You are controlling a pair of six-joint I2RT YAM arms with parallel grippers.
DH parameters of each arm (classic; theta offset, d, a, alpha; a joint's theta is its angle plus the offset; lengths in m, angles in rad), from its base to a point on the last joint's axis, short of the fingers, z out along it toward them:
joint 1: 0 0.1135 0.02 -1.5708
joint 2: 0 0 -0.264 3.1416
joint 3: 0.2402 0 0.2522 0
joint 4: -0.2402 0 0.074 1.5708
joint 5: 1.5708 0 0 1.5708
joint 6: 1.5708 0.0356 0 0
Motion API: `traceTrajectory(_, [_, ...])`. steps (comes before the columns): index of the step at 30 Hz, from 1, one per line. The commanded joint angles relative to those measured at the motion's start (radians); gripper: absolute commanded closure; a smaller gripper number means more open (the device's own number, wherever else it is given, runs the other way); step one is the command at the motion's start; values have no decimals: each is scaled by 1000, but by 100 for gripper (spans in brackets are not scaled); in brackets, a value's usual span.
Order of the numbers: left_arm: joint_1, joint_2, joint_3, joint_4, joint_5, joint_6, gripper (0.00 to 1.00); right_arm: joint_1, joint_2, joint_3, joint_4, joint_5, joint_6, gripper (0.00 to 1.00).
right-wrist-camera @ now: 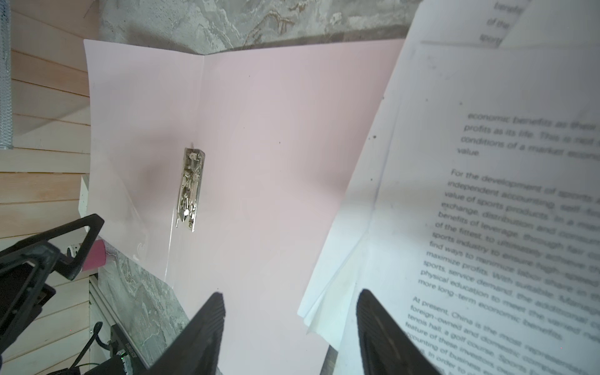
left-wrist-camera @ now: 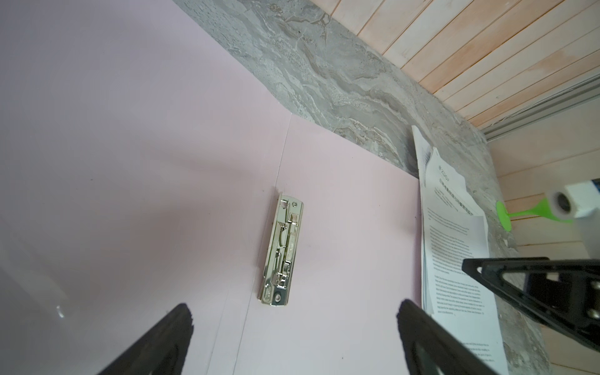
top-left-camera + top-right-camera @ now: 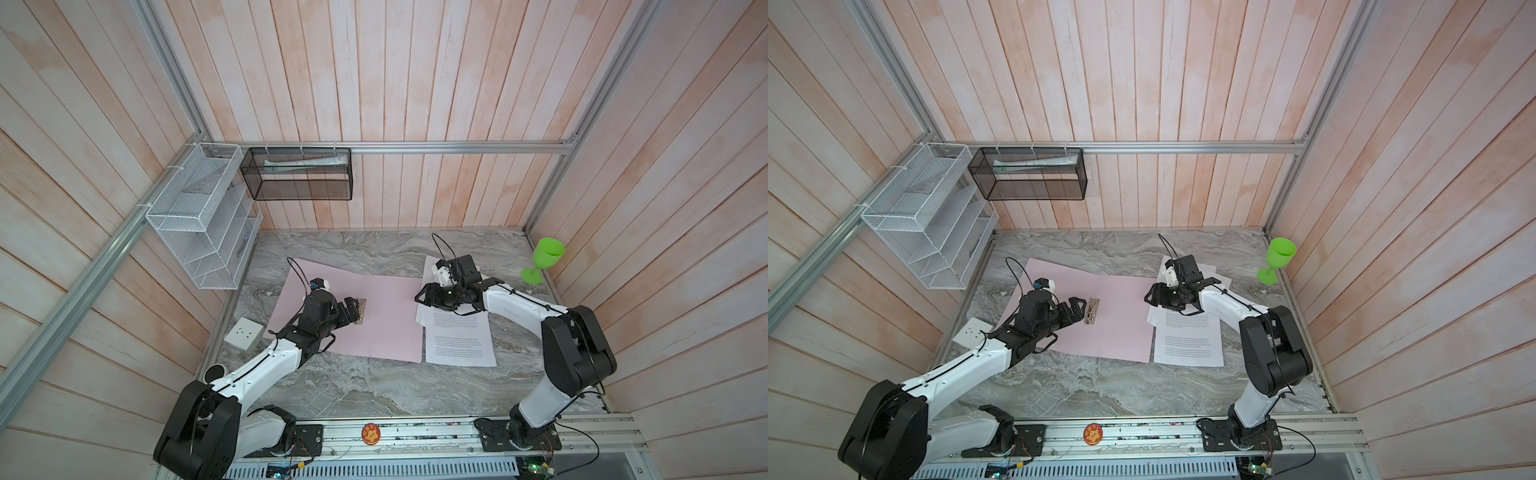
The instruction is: Put the files into the folder
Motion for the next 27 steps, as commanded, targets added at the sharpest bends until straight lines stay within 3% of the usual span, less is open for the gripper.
traceTrajectory(1, [-13,36,28,46,3,28,1,3,-77,-68,2,-11,34,37])
traceTrajectory(6, [-37,131,44,89,-27,42,9,4,-174,-193,30,-26,84,37])
traceTrajectory(14, [-85,368,191,34,-130,72,41,4,-217,-228,35,12,93,37])
traceTrajectory(21, [-86,482,285,-33,-184,60,56,2,-218,-235,58,7,86,37])
traceTrajectory(27, [-88,517,311,-68,-207,44,60,-5,-221,-248,67,-3,75,37])
